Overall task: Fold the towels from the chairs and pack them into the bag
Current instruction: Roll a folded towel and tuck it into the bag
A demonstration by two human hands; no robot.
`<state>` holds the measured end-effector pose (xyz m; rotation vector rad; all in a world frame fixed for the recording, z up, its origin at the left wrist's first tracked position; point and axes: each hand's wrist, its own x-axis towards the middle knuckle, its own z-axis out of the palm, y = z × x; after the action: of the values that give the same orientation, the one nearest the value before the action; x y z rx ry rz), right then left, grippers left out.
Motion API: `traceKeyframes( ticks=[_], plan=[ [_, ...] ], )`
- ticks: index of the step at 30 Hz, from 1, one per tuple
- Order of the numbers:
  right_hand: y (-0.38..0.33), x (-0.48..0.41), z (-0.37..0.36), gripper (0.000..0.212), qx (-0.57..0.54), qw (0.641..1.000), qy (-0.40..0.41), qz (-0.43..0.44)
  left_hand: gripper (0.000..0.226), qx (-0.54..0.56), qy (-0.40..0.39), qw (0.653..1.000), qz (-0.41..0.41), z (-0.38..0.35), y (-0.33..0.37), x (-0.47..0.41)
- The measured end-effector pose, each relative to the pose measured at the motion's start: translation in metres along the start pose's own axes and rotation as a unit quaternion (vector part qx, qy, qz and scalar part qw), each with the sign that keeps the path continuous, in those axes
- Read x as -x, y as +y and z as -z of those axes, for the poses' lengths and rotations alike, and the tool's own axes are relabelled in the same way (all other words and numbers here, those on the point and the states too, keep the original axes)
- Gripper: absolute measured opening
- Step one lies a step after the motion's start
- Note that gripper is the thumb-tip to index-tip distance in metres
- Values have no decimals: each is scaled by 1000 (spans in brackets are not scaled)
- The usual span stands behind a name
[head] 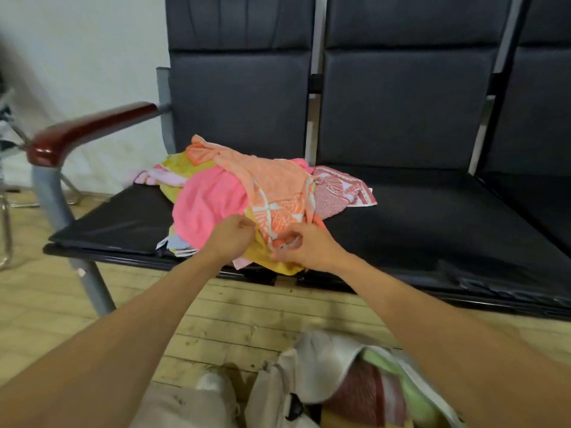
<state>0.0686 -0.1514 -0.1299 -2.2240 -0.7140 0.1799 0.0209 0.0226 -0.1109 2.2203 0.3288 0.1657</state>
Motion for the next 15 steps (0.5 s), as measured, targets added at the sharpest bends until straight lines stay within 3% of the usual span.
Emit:
traceKeyframes(
  ticks=[2, 4, 7, 12, 15],
  plan=[
    [0, -2, -13, 16, 104, 993, 5, 56, 13, 38, -6, 999, 4, 2, 2, 0],
    [4, -2, -13, 19, 138, 987, 52, 70, 14, 64, -4, 998, 18, 2, 6, 2],
    [5, 3, 7, 8, 62, 994, 84, 38, 21, 108, 4, 994, 32, 1, 15, 7],
    [0, 21, 77, 25, -105, 980, 166, 11, 21, 250, 6, 966, 64, -13, 44, 8],
    [-8, 42, 116, 23, -173, 964, 202, 30, 21, 335, -16, 938, 84, -34, 71, 16]
  ],
)
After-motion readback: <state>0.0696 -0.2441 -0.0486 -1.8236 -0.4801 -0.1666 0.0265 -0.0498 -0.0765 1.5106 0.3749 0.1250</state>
